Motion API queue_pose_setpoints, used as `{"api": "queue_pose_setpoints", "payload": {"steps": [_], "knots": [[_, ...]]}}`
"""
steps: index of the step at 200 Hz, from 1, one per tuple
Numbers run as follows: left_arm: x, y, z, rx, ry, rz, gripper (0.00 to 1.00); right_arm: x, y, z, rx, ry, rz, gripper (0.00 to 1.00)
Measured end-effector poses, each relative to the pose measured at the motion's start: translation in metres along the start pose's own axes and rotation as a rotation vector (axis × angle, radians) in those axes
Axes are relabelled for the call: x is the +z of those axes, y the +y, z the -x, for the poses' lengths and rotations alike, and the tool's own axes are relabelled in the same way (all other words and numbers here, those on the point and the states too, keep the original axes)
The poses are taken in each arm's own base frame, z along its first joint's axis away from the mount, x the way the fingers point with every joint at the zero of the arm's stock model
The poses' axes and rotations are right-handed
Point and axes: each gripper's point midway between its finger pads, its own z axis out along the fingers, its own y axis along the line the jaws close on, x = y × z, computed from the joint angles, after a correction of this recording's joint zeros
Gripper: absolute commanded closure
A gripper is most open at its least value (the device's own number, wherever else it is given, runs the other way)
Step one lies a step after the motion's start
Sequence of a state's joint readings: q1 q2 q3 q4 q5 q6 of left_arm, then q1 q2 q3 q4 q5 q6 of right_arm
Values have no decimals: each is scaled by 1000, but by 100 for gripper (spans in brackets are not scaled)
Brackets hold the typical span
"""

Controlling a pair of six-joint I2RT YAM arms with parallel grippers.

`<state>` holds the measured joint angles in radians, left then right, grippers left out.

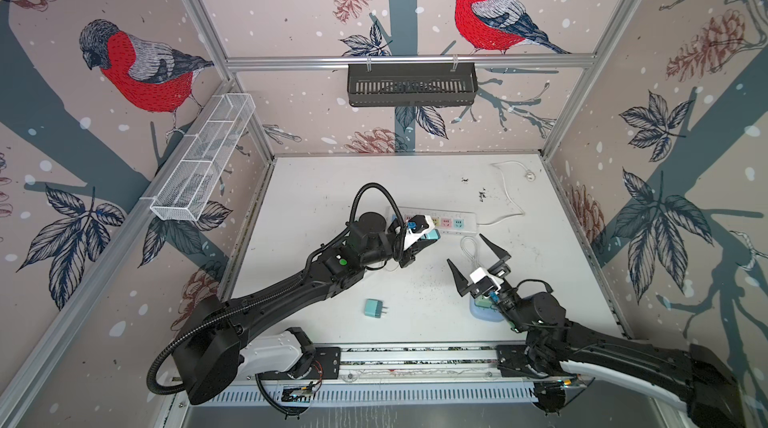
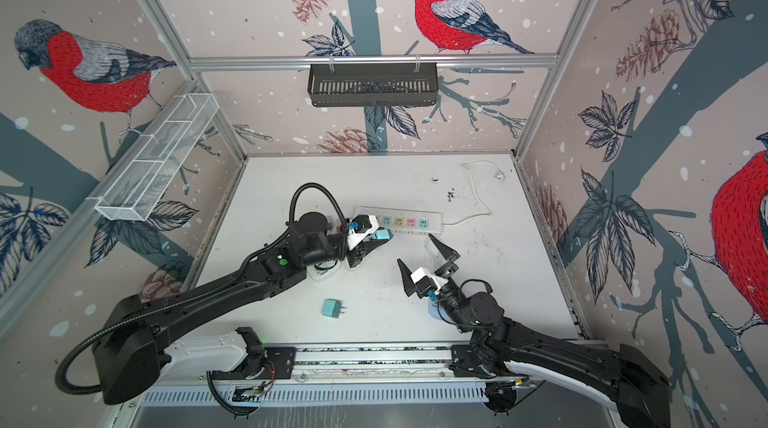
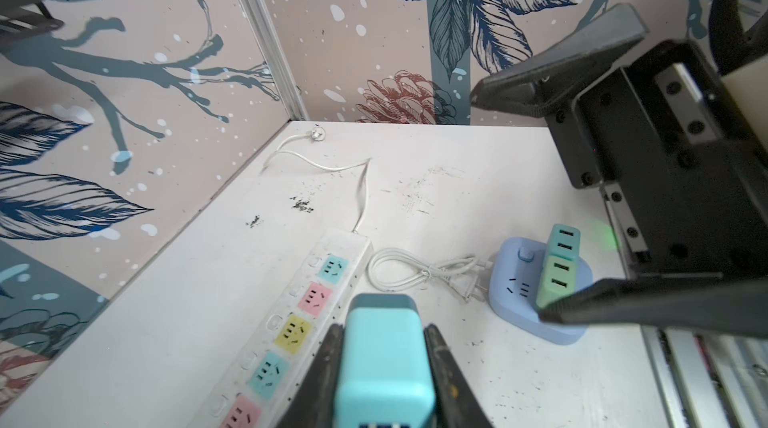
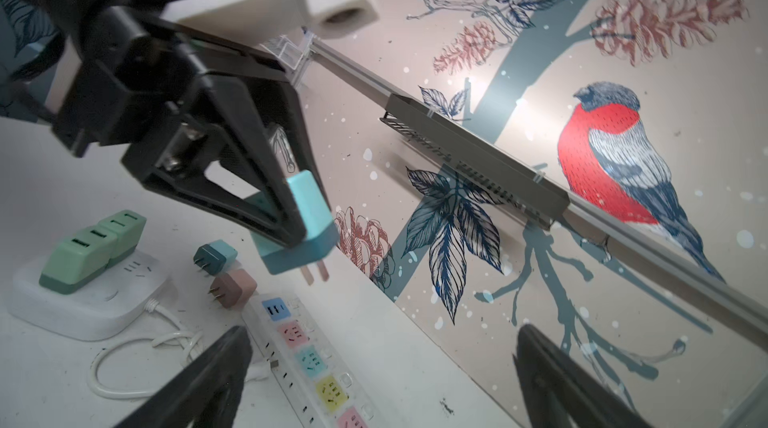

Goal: Insert the plug
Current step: 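Close the left gripper on the teal adapter while the right gripper opens and withdraws, then carry the teal adapter with the left gripper over the power strip's end socket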

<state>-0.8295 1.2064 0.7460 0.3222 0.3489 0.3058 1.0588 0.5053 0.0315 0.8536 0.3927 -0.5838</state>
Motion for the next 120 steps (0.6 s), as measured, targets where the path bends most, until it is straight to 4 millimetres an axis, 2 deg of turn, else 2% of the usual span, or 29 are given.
{"api": "queue_pose_setpoints", "payload": {"steps": [19, 35, 55, 77, 106, 120], "knots": [[1, 8, -2, 57, -8, 48, 100, -8, -30, -9, 130, 7, -108, 0], [7, 14, 0, 110, -4, 69, 100, -15, -61, -4, 241, -41, -214, 0], [16, 24, 13, 155, 5, 78, 100, -28, -99, -1, 354, -96, -350, 0], [25, 36, 27, 184, 25, 94, 100, -39, -125, -11, 445, -106, -457, 0], [43, 40, 6, 185, 146, 66, 100, -51, -150, -34, 552, -80, -583, 0], [53, 43, -1, 180, 197, 52, 100, -58, -164, -53, 617, -48, -663, 0]]}}
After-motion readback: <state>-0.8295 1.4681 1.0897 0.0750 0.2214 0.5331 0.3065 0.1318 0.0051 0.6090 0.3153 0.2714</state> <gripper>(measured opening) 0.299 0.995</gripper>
